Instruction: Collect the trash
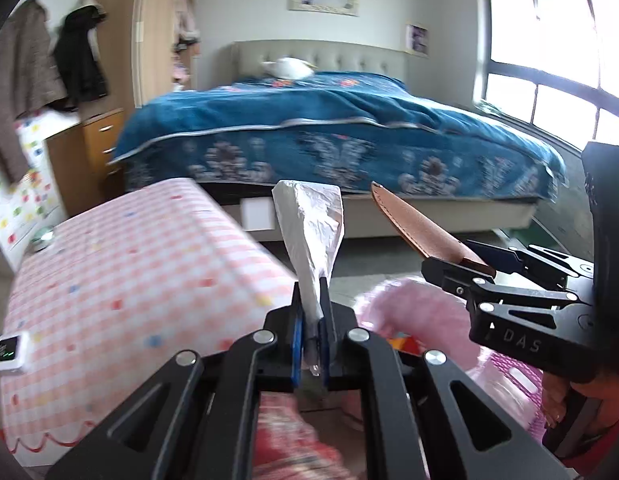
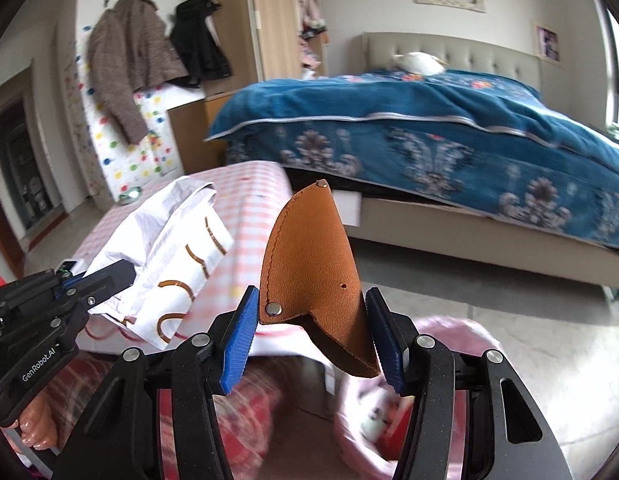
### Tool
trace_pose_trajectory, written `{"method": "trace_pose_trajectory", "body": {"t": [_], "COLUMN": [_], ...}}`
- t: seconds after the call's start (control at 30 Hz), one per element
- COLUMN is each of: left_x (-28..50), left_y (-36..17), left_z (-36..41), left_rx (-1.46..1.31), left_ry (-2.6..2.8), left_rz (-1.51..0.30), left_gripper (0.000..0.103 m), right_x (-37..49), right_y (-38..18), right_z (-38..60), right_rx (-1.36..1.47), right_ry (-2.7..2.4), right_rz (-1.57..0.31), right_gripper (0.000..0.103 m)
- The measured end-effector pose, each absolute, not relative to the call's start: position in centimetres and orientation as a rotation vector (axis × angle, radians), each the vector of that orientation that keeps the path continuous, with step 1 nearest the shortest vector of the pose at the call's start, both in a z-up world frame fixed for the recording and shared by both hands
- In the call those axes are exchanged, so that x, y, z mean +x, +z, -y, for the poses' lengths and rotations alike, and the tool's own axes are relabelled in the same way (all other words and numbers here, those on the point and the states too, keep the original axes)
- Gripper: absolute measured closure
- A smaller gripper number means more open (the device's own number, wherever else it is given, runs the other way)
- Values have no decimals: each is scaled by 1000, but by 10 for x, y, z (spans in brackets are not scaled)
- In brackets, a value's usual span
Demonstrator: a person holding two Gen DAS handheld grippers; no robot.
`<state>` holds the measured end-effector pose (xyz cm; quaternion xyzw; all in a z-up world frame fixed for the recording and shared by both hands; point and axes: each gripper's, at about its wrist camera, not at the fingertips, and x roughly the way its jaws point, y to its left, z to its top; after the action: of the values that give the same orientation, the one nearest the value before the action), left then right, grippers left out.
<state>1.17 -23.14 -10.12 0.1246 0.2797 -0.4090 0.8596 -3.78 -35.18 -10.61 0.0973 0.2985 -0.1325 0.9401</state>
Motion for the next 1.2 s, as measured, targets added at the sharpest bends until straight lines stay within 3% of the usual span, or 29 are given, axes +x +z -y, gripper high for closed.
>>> {"method": "trace_pose_trajectory", "body": {"t": [0.57,0.6,0.63,0.67,0.73,1.13,1.2], "left_x": [-9,-7,-4,-2,1,7,4], "left_y": [-139,-140,-142,-143,-145,-130,-122], "left_z": [341,344,347,349,347,299,284], "left_rx": [357,355,355,352,328,308,313], "left_ry": [-1029,-1032,-1031,-1028,-1029,-911,-876], "left_rz": [-675,-677,-687,-693,-702,-693,-676], "left_gripper": [97,94,81,62,47,29,21], "right_x": [-113,-112,-112,-113,-112,-133,-134], "right_y": [-140,-144,-147,-150,-151,-136,-130], "right_z": [453,460,463,469,471,468,459], "right_rx": [304,307,309,317,329,369,349], "right_ry": [-465,-469,-473,-487,-505,-523,-503], "right_rz": [-644,-648,-652,-656,-656,-599,-599], "right_gripper": [48,47,45,36,26,15,14]}}
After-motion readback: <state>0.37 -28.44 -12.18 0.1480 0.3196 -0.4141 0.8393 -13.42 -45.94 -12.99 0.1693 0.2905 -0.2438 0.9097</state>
